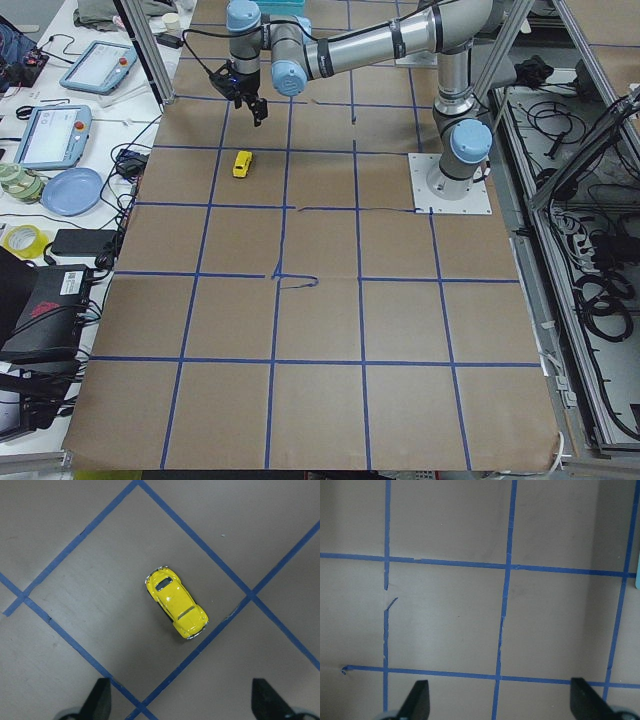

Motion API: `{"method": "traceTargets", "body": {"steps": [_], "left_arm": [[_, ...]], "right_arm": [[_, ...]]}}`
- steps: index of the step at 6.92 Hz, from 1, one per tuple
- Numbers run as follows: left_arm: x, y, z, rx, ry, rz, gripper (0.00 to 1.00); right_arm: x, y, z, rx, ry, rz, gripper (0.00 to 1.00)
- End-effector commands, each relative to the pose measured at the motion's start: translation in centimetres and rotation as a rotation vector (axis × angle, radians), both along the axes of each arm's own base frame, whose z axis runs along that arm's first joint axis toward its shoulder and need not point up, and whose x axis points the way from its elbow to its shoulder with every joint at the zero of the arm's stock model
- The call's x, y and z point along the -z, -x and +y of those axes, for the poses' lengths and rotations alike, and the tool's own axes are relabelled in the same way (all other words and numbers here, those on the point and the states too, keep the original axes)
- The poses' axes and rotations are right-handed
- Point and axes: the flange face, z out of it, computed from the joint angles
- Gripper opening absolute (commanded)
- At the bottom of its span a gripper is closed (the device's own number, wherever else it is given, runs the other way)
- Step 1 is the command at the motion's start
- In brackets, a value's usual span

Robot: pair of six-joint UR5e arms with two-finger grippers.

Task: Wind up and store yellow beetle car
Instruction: 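Lower the left gripper over the yellow beetle car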

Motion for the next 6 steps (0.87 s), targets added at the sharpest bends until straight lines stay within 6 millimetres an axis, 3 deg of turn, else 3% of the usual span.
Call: {"method": "traceTargets", "body": {"steps": [1, 3, 6], "left_arm": [[5.1, -1.5, -1.2, -0.163, -0.029, 0.028, 1.00], [8.8, -1.7, -1.6, -0.268, -0.086, 0.034, 1.00], [11.9, -1.8, -3.4, -0.272, -0.025, 0.036, 1.00]], "right_arm": [[0.0, 0.0, 0.0, 0.001, 0.000, -0.002, 1.00], [0.0, 0.0, 0.0, 0.001, 0.000, -0.001, 1.00], [0.0, 0.0, 0.0, 0.001, 0.000, -0.001, 1.00]]}}
